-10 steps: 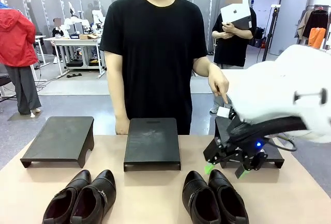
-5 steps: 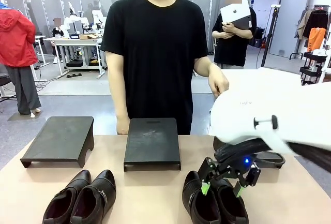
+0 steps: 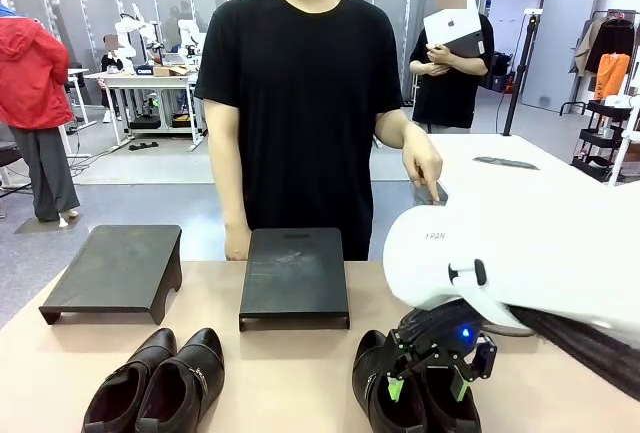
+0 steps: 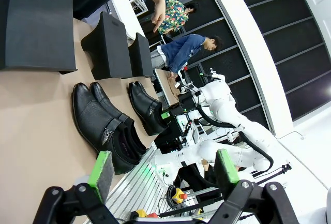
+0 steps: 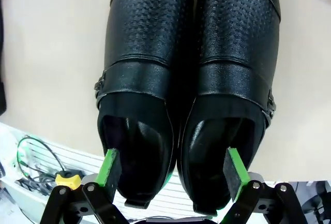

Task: Place the shoes on the stand as instructed by the person.
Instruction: Pick up one pair of Shoes and place it on the Shoes Stand indicated by the person.

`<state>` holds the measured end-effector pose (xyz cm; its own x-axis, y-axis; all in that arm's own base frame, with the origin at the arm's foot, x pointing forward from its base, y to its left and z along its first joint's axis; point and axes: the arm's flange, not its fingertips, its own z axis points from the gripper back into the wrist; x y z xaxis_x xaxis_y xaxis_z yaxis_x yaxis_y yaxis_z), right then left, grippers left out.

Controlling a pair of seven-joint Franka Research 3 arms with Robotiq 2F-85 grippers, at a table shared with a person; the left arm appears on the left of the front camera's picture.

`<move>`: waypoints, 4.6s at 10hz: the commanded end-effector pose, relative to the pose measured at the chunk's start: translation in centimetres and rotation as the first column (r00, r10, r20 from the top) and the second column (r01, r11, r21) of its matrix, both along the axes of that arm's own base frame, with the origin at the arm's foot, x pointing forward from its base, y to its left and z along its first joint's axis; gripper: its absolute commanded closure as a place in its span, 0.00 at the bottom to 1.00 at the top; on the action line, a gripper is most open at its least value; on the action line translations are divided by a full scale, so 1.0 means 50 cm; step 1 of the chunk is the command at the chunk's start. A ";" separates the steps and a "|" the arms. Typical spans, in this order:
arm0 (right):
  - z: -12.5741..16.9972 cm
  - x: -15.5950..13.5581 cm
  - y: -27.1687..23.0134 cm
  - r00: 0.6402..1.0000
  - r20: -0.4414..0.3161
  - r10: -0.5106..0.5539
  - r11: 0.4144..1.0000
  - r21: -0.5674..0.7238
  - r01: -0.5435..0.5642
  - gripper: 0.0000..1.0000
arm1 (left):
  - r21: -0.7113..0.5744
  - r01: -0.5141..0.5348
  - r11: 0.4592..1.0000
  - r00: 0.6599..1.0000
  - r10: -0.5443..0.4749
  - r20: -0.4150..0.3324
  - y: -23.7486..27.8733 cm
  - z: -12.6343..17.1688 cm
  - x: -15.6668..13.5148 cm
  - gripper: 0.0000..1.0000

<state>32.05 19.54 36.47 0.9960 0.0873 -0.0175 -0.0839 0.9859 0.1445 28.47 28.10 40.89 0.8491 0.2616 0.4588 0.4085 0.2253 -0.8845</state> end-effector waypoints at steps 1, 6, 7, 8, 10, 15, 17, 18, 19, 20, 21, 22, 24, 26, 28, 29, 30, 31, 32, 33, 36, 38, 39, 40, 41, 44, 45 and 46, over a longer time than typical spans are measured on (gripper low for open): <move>-0.076 -0.066 -0.031 1.000 0.010 -0.020 1.000 0.007 0.020 0.00 | -0.008 0.005 1.000 1.000 -0.004 0.017 0.000 0.004 -0.004 0.00; -0.100 -0.069 -0.021 1.000 -0.030 0.004 0.998 -0.062 -0.006 1.00 | -0.008 0.005 1.000 1.000 -0.004 0.017 0.000 0.004 -0.004 0.00; -0.100 -0.066 -0.018 1.000 -0.023 -0.008 0.998 -0.065 0.006 1.00 | -0.008 0.005 1.000 1.000 -0.004 0.017 0.000 0.004 -0.004 0.00; -0.100 -0.065 -0.016 1.000 -0.024 -0.008 0.998 -0.068 0.007 1.00 | -0.008 0.005 1.000 1.000 -0.004 0.017 0.000 0.004 -0.004 0.00; -0.102 -0.065 -0.013 1.000 -0.021 -0.004 0.997 -0.079 0.002 1.00 | -0.008 0.005 1.000 1.000 -0.004 0.017 0.000 0.004 -0.004 0.00; -0.106 -0.064 -0.010 0.999 -0.031 -0.012 0.998 -0.066 0.010 1.00 | -0.008 0.005 1.000 1.000 -0.004 0.017 0.000 0.004 -0.004 0.00; -0.104 -0.064 -0.008 1.000 -0.026 -0.011 0.998 -0.070 0.009 1.00 | -0.008 0.005 1.000 1.000 -0.004 0.017 0.000 0.004 -0.004 0.00; -0.083 -0.065 -0.015 1.000 -0.030 0.005 0.997 -0.077 -0.008 1.00 | -0.008 0.005 1.000 1.000 -0.004 0.017 0.000 0.004 -0.004 0.00; -0.043 -0.063 -0.030 0.999 -0.007 0.045 0.996 -0.078 -0.045 1.00 | -0.008 0.005 1.000 1.000 -0.004 0.017 0.000 0.004 -0.004 0.00; -0.010 -0.055 -0.042 0.998 0.021 0.063 0.995 -0.076 -0.062 1.00 | -0.008 0.005 1.000 1.000 -0.004 0.017 0.000 0.004 -0.004 0.00; 0.021 -0.043 -0.058 0.997 0.048 0.056 0.996 -0.071 -0.053 1.00 | -0.008 0.005 1.000 1.000 -0.004 0.017 0.000 0.004 -0.004 0.00; 0.043 -0.033 -0.068 0.996 0.056 0.071 0.995 -0.073 -0.066 1.00 | -0.008 0.005 1.000 1.000 -0.004 0.017 0.000 0.004 -0.004 0.00; 0.091 -0.012 -0.093 0.995 0.067 0.067 0.997 -0.054 -0.063 1.00 | -0.008 0.005 1.000 1.000 -0.004 0.017 0.000 0.004 -0.004 0.00; 0.125 0.006 -0.117 0.995 0.069 0.068 0.997 -0.026 -0.066 1.00 | -0.008 0.005 1.000 1.000 -0.004 0.017 0.000 0.004 -0.004 0.00; 0.135 0.013 -0.117 0.993 0.066 0.101 0.994 0.026 -0.103 1.00 | -0.008 0.005 1.000 1.000 -0.004 0.017 0.000 0.004 -0.004 0.00; 0.098 0.010 -0.131 0.996 0.053 0.076 0.996 -0.049 -0.074 1.00 | -0.008 0.005 1.000 1.000 -0.004 0.017 0.000 0.004 -0.004 0.00; 0.098 0.010 -0.131 0.996 0.053 0.076 0.996 -0.049 -0.074 1.00 | -0.008 0.005 1.000 1.000 -0.004 0.017 0.000 0.004 -0.004 0.00; 0.098 0.010 -0.131 0.996 0.053 0.076 0.996 -0.049 -0.074 1.00 | -0.008 0.005 1.000 1.000 -0.004 0.017 0.000 0.004 -0.004 0.00; 0.098 0.010 -0.131 0.996 0.053 0.076 0.996 -0.049 -0.074 1.00 | -0.008 0.005 1.000 1.000 -0.004 0.017 0.000 0.004 -0.004 0.00; 0.098 0.010 -0.131 0.996 0.053 0.076 0.996 -0.049 -0.074 1.00 | -0.008 0.005 1.000 1.000 -0.004 0.017 0.000 0.004 -0.004 0.00; 0.109 0.017 -0.143 0.989 0.084 0.120 0.992 -0.046 -0.116 0.90 | -0.008 0.005 1.000 1.000 -0.004 0.017 0.000 0.004 -0.004 0.00; 0.148 0.037 -0.176 0.985 0.124 0.121 0.992 -0.063 -0.114 0.90 | -0.008 0.005 1.000 1.000 -0.004 0.017 0.000 0.004 -0.004 0.00; 0.169 0.049 -0.194 0.983 0.139 0.124 0.990 -0.081 -0.113 0.90 | -0.008 0.005 1.000 1.000 -0.004 0.017 0.000 0.004 -0.004 0.00; 0.190 0.064 -0.212 0.981 0.152 0.120 0.989 -0.105 -0.105 0.90 | -0.008 0.005 1.000 1.000 -0.004 0.017 0.000 0.004 -0.004 0.00; 0.212 0.085 -0.235 0.981 0.164 0.108 0.990 -0.110 -0.090 0.90 | -0.008 0.005 1.000 1.000 -0.004 0.017 0.000 0.004 -0.004 0.00; 0.250 0.150 -0.280 0.979 0.174 0.109 0.987 -0.135 -0.086 0.90 | -0.008 0.005 1.000 1.000 -0.004 0.017 0.000 0.004 -0.004 0.00; 0.260 0.180 -0.293 0.979 0.176 0.102 0.987 -0.137 -0.078 0.90 | -0.008 0.005 1.000 1.000 -0.004 0.017 0.000 0.004 -0.004 0.00; 0.268 0.207 -0.299 0.978 0.192 0.085 0.987 -0.149 -0.057 0.90 | -0.008 0.005 1.000 1.000 -0.004 0.017 0.000 0.004 -0.004 0.00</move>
